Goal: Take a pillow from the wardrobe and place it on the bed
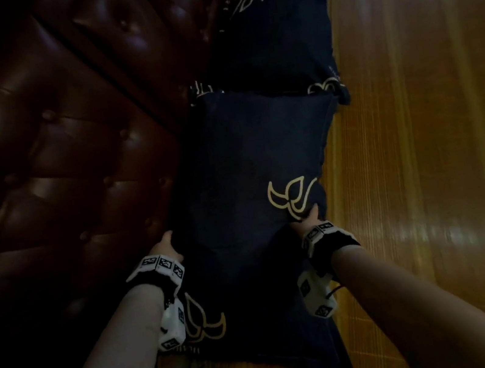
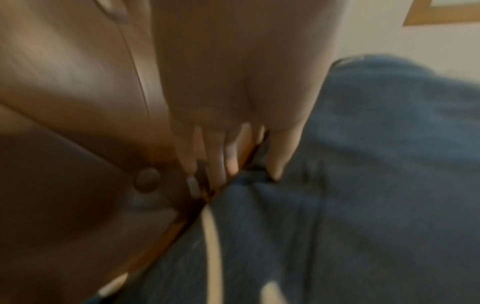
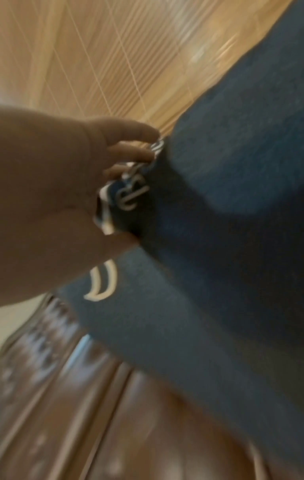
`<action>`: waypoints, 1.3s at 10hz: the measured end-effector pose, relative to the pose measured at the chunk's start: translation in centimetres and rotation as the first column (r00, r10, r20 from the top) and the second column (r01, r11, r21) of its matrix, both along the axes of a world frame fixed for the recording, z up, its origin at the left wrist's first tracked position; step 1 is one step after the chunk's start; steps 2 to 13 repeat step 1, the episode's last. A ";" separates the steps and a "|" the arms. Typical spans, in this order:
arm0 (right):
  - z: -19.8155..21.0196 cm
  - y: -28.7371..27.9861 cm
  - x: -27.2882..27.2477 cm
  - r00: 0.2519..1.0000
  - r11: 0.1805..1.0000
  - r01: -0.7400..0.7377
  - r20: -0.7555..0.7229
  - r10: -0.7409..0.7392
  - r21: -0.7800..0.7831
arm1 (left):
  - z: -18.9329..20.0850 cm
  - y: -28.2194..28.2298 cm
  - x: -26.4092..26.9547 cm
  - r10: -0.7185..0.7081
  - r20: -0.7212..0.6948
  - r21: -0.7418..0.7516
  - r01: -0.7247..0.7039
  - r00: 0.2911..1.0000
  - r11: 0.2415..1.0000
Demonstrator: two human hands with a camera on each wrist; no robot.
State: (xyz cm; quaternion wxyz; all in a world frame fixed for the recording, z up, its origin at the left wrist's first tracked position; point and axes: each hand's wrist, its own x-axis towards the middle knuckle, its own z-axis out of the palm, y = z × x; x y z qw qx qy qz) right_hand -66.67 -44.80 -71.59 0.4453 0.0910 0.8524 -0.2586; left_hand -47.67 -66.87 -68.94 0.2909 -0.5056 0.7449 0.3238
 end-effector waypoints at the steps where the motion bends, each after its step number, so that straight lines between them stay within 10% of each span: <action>1: 3.5 -0.1 -0.7 0.994 0.992 0.013 -0.106 -0.026 -0.124 | 3.1 0.6 -0.7 0.020 -0.111 -0.103 -0.032 0.994 0.994; 13: 3.5 -0.1 -0.7 0.994 0.992 0.013 -0.106 -0.026 -0.124 | 3.1 0.6 -0.7 0.020 -0.111 -0.103 -0.032 0.994 0.994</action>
